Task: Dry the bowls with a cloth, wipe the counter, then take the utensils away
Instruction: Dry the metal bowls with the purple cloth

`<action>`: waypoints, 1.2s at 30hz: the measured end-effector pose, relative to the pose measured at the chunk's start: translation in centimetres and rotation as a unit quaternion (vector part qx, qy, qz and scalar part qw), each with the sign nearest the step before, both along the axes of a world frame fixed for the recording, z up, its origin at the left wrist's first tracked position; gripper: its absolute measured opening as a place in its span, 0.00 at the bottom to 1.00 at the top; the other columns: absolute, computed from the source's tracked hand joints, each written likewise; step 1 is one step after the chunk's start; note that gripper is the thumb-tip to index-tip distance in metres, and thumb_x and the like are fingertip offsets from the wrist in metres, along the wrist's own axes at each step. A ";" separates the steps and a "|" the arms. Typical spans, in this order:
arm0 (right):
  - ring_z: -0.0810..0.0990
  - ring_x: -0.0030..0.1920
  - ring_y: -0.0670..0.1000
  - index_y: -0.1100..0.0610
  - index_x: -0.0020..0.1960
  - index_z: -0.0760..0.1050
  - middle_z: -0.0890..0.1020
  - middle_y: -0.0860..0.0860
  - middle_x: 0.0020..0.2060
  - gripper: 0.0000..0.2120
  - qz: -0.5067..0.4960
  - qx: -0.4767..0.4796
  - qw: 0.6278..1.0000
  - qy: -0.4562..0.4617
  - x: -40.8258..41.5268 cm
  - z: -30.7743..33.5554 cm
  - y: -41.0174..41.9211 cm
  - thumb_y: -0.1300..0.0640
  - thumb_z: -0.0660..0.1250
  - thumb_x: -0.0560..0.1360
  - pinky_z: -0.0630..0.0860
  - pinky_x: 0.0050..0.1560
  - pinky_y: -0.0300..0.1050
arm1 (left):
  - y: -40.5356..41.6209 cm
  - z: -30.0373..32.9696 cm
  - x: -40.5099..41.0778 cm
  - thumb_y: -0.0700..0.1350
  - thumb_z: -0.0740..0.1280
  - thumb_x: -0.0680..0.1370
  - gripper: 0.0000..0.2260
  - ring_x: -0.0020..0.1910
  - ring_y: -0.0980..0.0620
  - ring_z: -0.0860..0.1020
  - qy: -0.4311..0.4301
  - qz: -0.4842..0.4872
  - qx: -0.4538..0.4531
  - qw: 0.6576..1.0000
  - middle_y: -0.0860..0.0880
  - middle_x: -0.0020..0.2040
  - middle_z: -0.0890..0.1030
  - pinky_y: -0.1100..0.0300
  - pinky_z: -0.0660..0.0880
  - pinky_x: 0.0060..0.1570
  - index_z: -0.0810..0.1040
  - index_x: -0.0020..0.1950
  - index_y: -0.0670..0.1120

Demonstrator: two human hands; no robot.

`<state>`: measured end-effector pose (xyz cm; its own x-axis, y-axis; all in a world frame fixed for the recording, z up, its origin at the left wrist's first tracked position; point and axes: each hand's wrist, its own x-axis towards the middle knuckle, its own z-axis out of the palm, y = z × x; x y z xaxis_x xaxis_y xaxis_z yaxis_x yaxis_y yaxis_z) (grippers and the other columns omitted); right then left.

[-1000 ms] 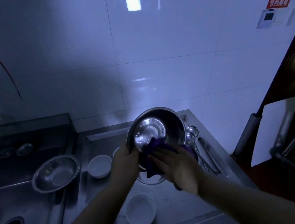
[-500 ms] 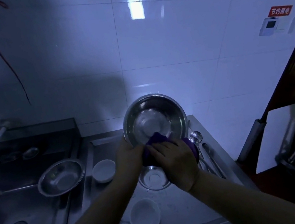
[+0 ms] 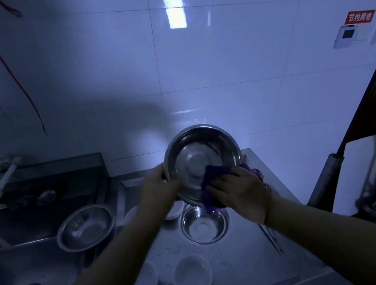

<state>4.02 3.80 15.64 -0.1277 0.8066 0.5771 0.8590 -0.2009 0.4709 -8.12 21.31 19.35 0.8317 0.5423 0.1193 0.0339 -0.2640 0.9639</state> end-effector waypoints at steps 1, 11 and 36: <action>0.83 0.41 0.50 0.55 0.48 0.82 0.85 0.50 0.42 0.07 -0.018 0.016 1.000 0.015 -0.6 -0.2 0.6 0.56 0.71 0.71 0.78 0.43 0.45 | -1.1 -0.9 -0.3 0.38 0.69 0.70 0.11 0.37 0.51 0.83 -0.005 0.007 -0.039 0.999 0.48 0.40 0.83 0.54 0.81 0.34 0.78 0.50 0.48; 0.82 0.53 0.50 0.60 0.60 0.79 0.83 0.53 0.53 0.19 -0.014 0.002 0.996 0.085 -3.4 -3.3 2.2 0.56 0.72 0.70 0.78 0.53 0.46 | 0.0 -0.9 -1.0 0.34 0.65 0.73 0.13 0.27 0.56 0.80 0.006 -0.013 0.039 0.999 0.48 0.31 0.81 0.65 0.74 0.25 0.76 0.43 0.54; 0.82 0.53 0.47 0.55 0.58 0.80 0.83 0.49 0.53 0.18 -0.026 -0.037 0.999 0.027 -1.9 -1.2 0.6 0.51 0.73 0.70 0.78 0.54 0.46 | 0.0 -0.6 -0.6 0.30 0.59 0.69 0.17 0.27 0.48 0.81 0.058 -0.005 0.063 0.996 0.47 0.30 0.81 0.54 0.79 0.28 0.76 0.38 0.53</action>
